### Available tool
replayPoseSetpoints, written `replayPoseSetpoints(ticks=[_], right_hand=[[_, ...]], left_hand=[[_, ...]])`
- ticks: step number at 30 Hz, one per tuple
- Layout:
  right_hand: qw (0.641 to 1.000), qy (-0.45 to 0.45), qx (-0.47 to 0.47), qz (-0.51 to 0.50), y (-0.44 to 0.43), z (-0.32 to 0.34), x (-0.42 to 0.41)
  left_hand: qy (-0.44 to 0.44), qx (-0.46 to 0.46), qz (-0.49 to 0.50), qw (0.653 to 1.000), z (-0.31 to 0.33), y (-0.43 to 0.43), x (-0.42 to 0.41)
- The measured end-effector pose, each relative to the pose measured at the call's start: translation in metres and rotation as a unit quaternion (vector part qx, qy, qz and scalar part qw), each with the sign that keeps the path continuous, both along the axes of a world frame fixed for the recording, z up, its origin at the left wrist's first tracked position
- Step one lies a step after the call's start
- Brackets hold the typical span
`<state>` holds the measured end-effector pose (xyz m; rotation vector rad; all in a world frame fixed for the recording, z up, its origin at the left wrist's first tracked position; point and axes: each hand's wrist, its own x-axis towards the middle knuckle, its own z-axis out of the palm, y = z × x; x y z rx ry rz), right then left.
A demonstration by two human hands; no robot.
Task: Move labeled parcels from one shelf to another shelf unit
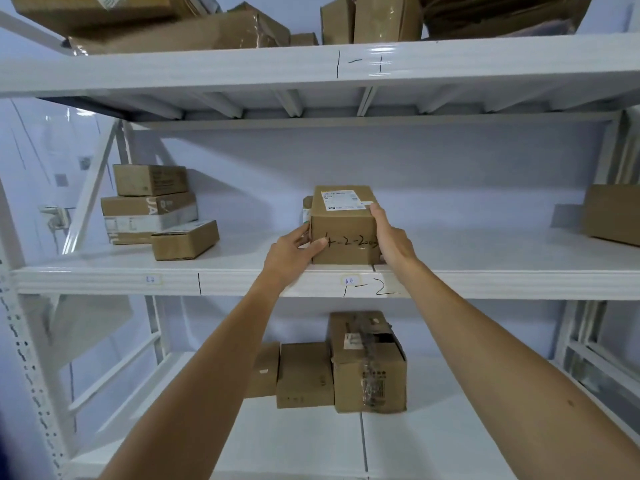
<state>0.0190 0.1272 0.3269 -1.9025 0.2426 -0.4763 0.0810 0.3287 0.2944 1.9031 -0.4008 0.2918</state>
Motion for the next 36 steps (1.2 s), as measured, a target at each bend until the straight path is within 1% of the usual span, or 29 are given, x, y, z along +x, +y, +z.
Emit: replayPoseSetpoints(ticks=[3, 5, 6, 10, 13, 15, 18, 23, 26, 28, 32, 36], right_hand=[[0.999, 0.032, 0.0, -0.012, 0.0, 0.001, 0.013], [0.999, 0.039, -0.026, -0.013, 0.001, 0.001, 0.017], [0.998, 0.039, -0.049, -0.013, 0.001, 0.0, 0.02], [0.984, 0.045, -0.173, -0.025, 0.003, -0.005, 0.027], [0.972, 0.018, -0.232, -0.03, 0.003, -0.015, 0.03], [0.968, -0.004, -0.249, -0.034, 0.002, -0.018, 0.03], [0.966, -0.018, -0.257, -0.039, -0.002, -0.02, 0.033], [0.956, -0.026, -0.289, -0.044, -0.002, -0.023, 0.032], [0.962, -0.031, -0.266, -0.043, 0.0, -0.021, 0.027], [0.975, -0.032, -0.218, -0.044, -0.001, -0.019, 0.024], [0.99, -0.044, -0.12, -0.055, -0.005, -0.016, 0.015], [0.995, -0.09, -0.028, -0.029, -0.008, -0.019, -0.004]], left_hand=[[0.0, 0.034, 0.038, 0.999, -0.006, -0.001, 0.023], [0.001, 0.042, 0.058, 0.997, 0.001, -0.003, 0.005], [-0.001, 0.046, 0.069, 0.997, 0.006, -0.004, -0.005], [0.0, 0.066, 0.109, 0.992, 0.011, -0.007, -0.003], [0.007, 0.046, 0.133, 0.99, 0.008, -0.008, 0.006], [0.008, 0.036, 0.16, 0.986, 0.007, -0.009, 0.007], [-0.003, 0.047, 0.186, 0.981, 0.006, -0.011, 0.007], [0.0, 0.085, 0.184, 0.979, 0.008, -0.009, 0.008], [0.004, 0.092, 0.164, 0.982, 0.008, -0.007, 0.008], [0.007, 0.076, 0.15, 0.986, 0.007, -0.006, 0.005], [0.003, 0.073, 0.134, 0.988, 0.006, -0.004, 0.002], [-0.005, 0.062, 0.122, 0.991, 0.005, -0.001, -0.003]])
